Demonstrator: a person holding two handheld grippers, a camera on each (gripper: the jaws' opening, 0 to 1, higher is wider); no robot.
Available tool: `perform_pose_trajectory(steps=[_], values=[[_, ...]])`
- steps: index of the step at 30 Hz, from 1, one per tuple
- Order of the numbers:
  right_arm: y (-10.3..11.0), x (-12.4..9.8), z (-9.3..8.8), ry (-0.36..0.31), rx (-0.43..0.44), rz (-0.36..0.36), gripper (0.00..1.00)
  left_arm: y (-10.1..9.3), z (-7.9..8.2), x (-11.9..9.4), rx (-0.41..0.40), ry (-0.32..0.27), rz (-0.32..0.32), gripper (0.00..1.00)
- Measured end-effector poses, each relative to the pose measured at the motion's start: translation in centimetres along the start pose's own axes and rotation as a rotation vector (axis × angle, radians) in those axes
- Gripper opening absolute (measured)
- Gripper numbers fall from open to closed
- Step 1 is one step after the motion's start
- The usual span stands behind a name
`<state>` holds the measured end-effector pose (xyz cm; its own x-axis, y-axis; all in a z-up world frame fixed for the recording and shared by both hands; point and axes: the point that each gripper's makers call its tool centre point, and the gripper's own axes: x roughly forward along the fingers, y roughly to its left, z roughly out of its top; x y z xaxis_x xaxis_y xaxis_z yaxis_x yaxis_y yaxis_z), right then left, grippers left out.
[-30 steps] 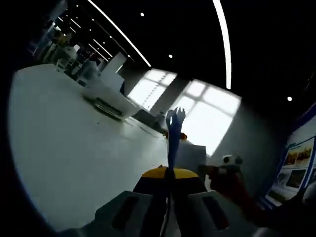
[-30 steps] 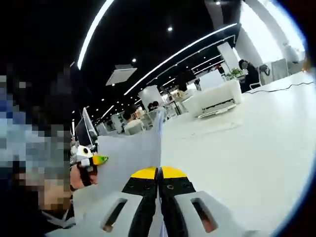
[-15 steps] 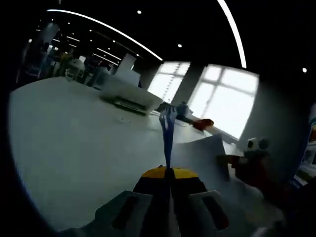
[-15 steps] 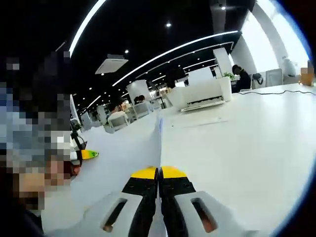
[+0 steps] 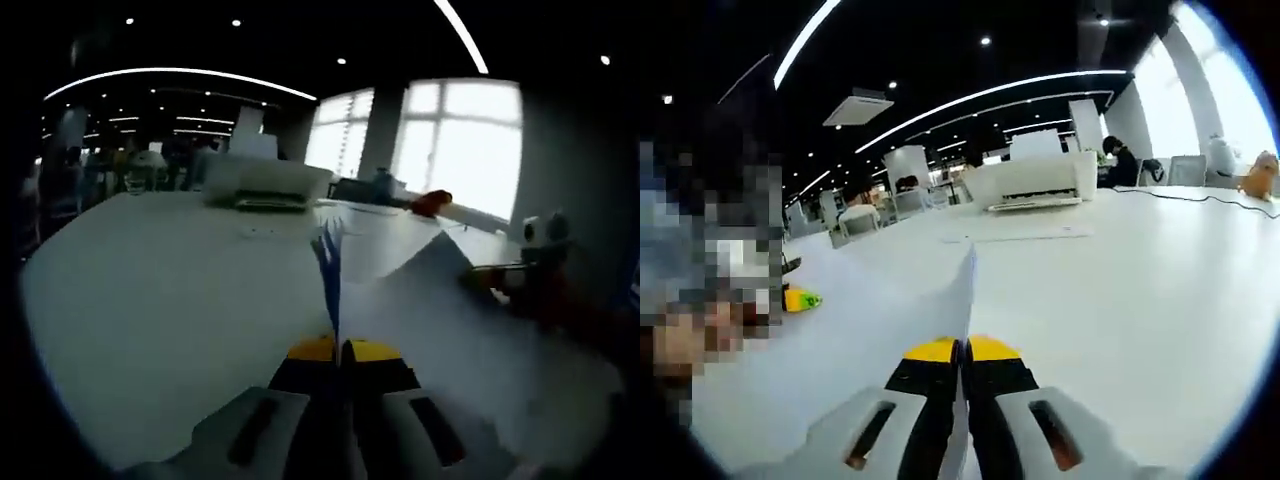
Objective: Organize the stack of printing papers by aligning and flattening the scattered papers on the table
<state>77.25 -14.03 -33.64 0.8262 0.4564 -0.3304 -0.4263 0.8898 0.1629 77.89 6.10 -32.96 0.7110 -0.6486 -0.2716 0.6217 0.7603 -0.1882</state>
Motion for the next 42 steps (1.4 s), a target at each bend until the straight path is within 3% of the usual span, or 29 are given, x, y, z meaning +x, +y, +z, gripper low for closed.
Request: perform_pose_trajectory(steps=[4, 10, 16, 19, 32, 42], values=[[-0.5, 0.5, -0.6, 0.031, -0.094, -0.048, 0.03, 0.6, -0.5, 0.1, 0.070, 0.025, 0.033, 0.07], [-1.7, 0.8, -0.6, 0.035, -0.111, -0.063, 0.09, 1.4, -0.7, 0.2, 0.135, 0.035, 0.067, 0.08], [-2.8, 1.3, -0.6, 0.042, -0.152, -0.093, 0.16, 2.5, -0.6, 0.5, 0.268, 0.031, 0.132, 0.14], [-3.6, 1.3, -0.4, 0.034, -0.167, -0.121, 0.22, 3.0, -0.4, 0.7, 0.273, 0.028, 0.148, 0.18], [-3.8, 1.3, -0.3, 0.022, -0.190, -0.128, 0.23, 4.2, 0.1, 0.6, 0.331, -0.002, 0.213, 0.30], [-3.3, 0.9, -0.5, 0.020, -0.189, -0.138, 0.24, 4.4, 0.2, 0.1, 0.321, -0.016, 0.252, 0.40]])
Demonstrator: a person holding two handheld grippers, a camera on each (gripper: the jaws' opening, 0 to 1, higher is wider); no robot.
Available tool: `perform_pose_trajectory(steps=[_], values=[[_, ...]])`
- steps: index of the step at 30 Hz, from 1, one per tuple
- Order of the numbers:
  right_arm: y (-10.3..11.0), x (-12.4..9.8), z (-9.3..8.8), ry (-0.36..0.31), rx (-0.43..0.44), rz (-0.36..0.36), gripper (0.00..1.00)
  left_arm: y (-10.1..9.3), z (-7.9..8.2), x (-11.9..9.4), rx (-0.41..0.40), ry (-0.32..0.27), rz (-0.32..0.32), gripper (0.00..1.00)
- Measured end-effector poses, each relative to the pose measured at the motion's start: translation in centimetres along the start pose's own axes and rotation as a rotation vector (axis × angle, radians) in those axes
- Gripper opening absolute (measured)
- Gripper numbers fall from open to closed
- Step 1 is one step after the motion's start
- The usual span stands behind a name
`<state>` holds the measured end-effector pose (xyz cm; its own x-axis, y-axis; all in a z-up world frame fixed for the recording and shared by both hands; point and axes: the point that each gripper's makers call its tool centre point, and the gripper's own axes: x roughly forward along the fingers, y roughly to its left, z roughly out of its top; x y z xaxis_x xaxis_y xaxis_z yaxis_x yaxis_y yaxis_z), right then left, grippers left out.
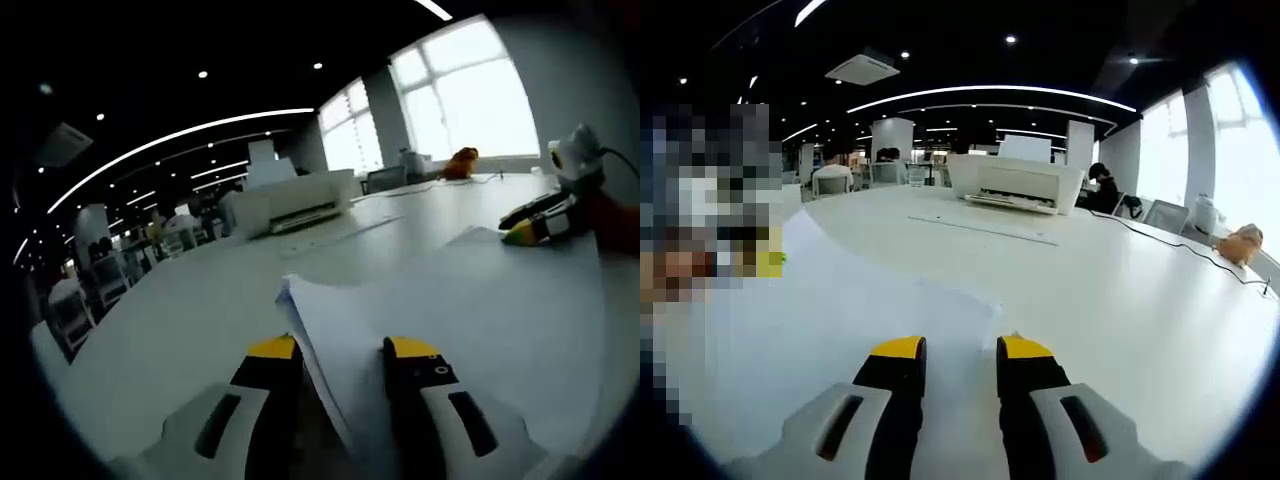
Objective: Organize the stack of printing papers by aligning and flattening the scattered papers on the table
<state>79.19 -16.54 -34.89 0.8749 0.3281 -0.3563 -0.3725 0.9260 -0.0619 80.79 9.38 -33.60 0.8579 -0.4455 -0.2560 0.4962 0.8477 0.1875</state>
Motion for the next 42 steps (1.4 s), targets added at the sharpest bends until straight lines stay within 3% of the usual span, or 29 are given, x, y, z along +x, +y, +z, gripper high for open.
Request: perform_pose_trajectory(steps=[3, 15, 17, 20, 24, 30, 36, 42], values=[[0.3, -0.2, 0.0, -0.002, -0.006, 0.002, 0.24, 0.7, -0.1, -0.2, -0.008, -0.002, 0.032, 0.48], [0.2, -0.3, 0.0, -0.003, -0.015, -0.009, 0.28, 1.2, -0.1, -0.6, -0.009, -0.009, 0.066, 0.58], [0.2, -0.4, 0.1, -0.007, -0.012, -0.008, 0.38, 0.8, 0.0, -0.6, -0.025, -0.017, 0.044, 0.64], [0.9, -0.7, 1.7, -0.100, 0.068, 0.031, 0.61, 0.8, 0.5, -0.9, -0.027, -0.040, 0.043, 0.66], [-0.1, -1.1, 1.8, -0.116, 0.098, 0.027, 0.63, 1.4, 1.3, -1.3, -0.092, -0.088, 0.049, 0.65], [0.0, -1.5, 2.7, -0.173, 0.142, 0.041, 0.77, 1.1, 1.3, -1.3, -0.077, -0.093, 0.043, 0.73], [1.5, -1.1, 3.1, -0.182, 0.086, 0.069, 0.89, 1.3, 2.0, -2.0, -0.096, -0.141, 0.042, 0.80], [1.4, -1.7, 3.4, -0.201, 0.083, 0.059, 0.90, 1.7, 2.0, -2.2, -0.096, -0.145, 0.056, 0.88]])
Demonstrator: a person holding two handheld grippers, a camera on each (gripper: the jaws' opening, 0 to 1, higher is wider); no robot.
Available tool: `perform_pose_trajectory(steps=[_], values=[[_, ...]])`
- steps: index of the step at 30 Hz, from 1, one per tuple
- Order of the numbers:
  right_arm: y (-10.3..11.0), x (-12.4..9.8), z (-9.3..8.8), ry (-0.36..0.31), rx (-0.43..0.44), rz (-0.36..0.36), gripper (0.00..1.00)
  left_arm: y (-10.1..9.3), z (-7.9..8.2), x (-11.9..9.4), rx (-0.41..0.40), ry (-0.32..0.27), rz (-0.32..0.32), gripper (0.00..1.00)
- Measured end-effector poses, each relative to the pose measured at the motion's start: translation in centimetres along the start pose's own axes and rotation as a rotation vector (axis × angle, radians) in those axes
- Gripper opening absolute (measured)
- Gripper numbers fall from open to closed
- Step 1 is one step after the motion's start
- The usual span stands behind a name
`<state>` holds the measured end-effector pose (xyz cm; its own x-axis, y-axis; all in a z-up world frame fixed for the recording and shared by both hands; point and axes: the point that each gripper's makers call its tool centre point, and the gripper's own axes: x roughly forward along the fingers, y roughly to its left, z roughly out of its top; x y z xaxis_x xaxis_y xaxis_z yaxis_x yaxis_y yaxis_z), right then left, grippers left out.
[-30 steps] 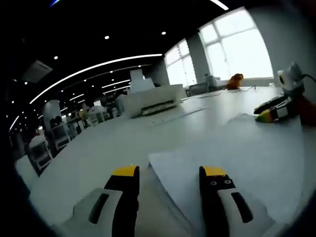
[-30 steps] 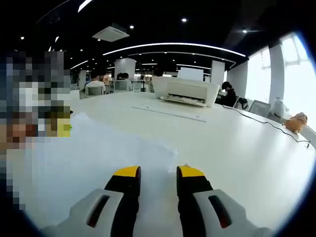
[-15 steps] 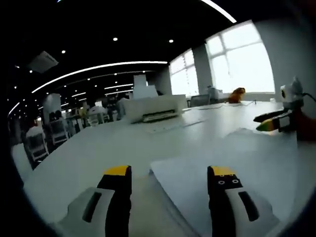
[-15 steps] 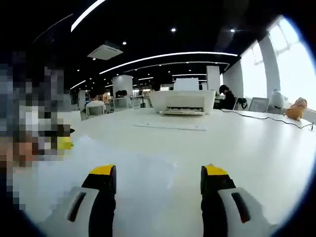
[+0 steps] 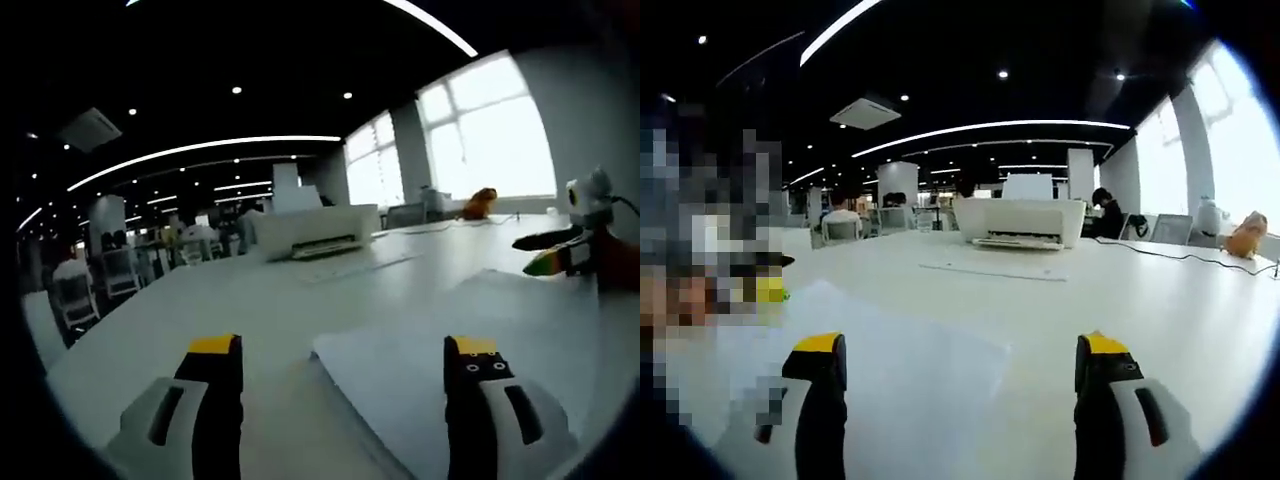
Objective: Organize the stack of printing papers by aligning and flattening the scattered papers on the table
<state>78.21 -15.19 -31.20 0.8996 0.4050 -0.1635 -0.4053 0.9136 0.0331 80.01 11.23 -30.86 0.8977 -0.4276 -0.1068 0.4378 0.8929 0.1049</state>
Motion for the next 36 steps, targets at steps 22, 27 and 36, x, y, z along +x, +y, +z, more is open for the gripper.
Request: perform_pose_trajectory(steps=[22, 27, 36], values=[[1.4, -3.7, -0.2, 0.019, 0.122, 0.015, 0.90, 0.6, 0.4, -5.0, -0.047, 0.005, -0.023, 0.97], [1.9, -4.6, -0.3, 0.013, 0.107, 0.020, 0.90, 0.7, 0.4, -6.6, -0.045, -0.005, -0.016, 0.97], [2.6, -6.9, -0.5, 0.006, 0.093, 0.031, 0.90, 0.2, 0.0, -8.8, -0.029, 0.000, -0.015, 0.97]])
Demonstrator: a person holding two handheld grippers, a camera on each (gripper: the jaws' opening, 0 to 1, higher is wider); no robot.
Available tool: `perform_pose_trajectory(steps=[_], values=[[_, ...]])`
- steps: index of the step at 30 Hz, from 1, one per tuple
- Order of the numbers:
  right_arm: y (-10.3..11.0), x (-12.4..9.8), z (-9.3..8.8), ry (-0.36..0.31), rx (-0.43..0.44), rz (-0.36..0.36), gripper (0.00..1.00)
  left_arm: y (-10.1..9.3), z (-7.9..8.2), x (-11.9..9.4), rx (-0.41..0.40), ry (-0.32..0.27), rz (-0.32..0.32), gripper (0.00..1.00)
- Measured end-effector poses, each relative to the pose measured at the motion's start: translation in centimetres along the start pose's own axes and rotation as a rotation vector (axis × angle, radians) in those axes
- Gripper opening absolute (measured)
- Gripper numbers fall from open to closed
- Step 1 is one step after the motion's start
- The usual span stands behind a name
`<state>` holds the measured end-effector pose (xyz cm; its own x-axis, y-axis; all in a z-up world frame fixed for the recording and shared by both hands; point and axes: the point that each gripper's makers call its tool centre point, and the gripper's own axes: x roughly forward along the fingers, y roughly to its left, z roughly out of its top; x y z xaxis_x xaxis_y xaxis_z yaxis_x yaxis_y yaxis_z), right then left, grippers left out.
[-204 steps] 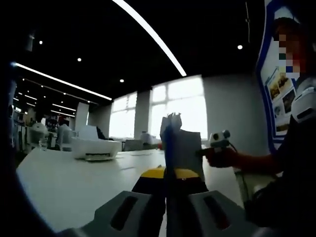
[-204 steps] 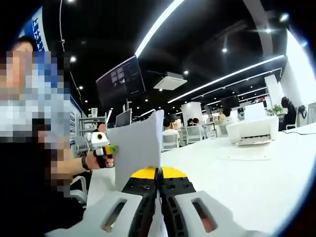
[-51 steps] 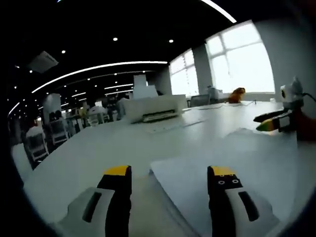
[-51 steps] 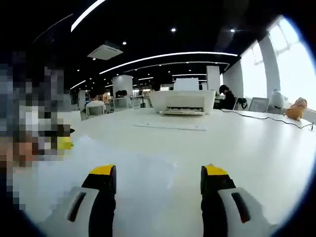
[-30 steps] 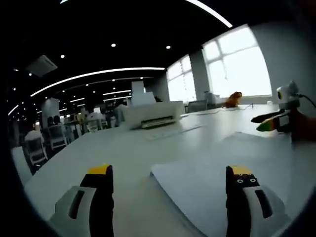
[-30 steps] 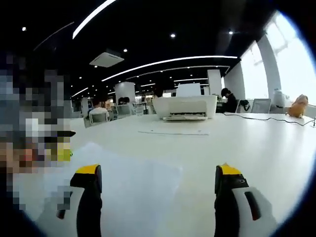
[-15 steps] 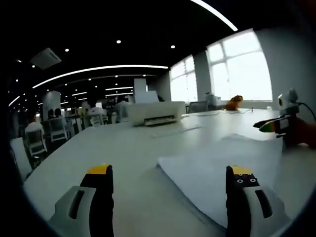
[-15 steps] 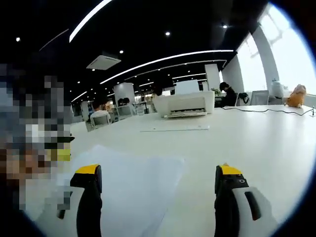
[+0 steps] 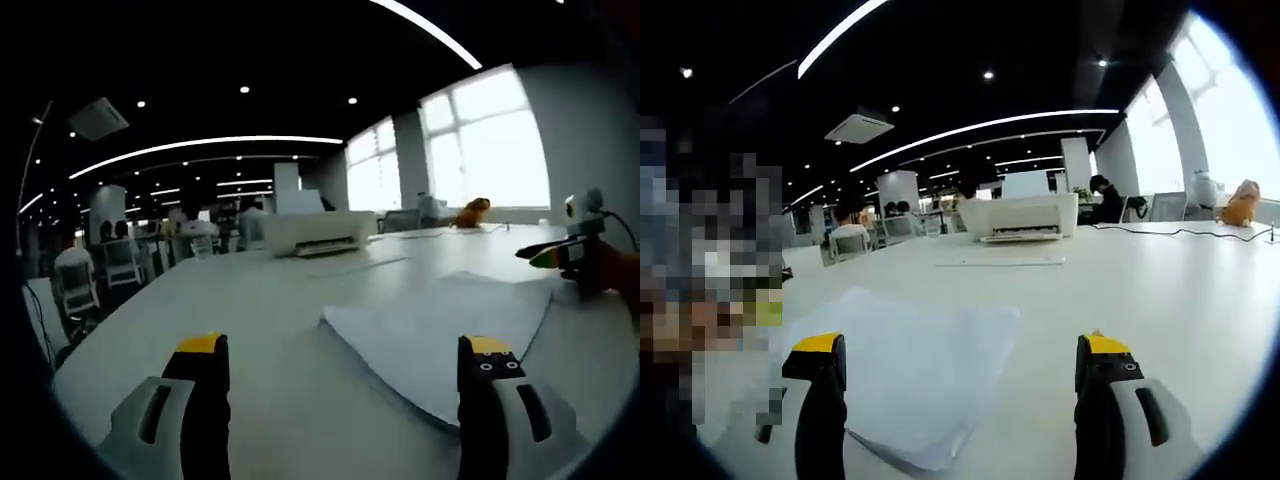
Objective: Organize the stack of printing papers by aligning and flattening the scattered papers on the table
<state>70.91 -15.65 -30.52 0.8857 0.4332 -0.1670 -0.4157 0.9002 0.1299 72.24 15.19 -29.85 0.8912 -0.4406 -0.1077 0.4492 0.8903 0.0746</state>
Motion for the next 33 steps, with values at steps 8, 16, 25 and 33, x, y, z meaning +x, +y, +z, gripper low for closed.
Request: perform_pose_trajectory(steps=[8, 16, 25, 33], values=[[0.6, -2.3, 0.0, 0.003, 0.002, 0.014, 0.90, -0.6, 0.0, -1.9, 0.024, -0.003, -0.009, 0.97], [1.5, -4.5, 0.6, -0.005, -0.039, 0.022, 0.90, -0.7, 0.6, -4.3, 0.042, -0.014, -0.001, 0.97], [1.9, -6.6, 0.0, 0.020, -0.046, 0.023, 0.90, -0.9, 0.8, -7.3, 0.045, 0.004, -0.001, 0.97], [2.4, -9.1, 0.6, 0.005, -0.040, 0.012, 0.90, -1.4, 1.5, -10.2, 0.038, -0.004, -0.007, 0.97]])
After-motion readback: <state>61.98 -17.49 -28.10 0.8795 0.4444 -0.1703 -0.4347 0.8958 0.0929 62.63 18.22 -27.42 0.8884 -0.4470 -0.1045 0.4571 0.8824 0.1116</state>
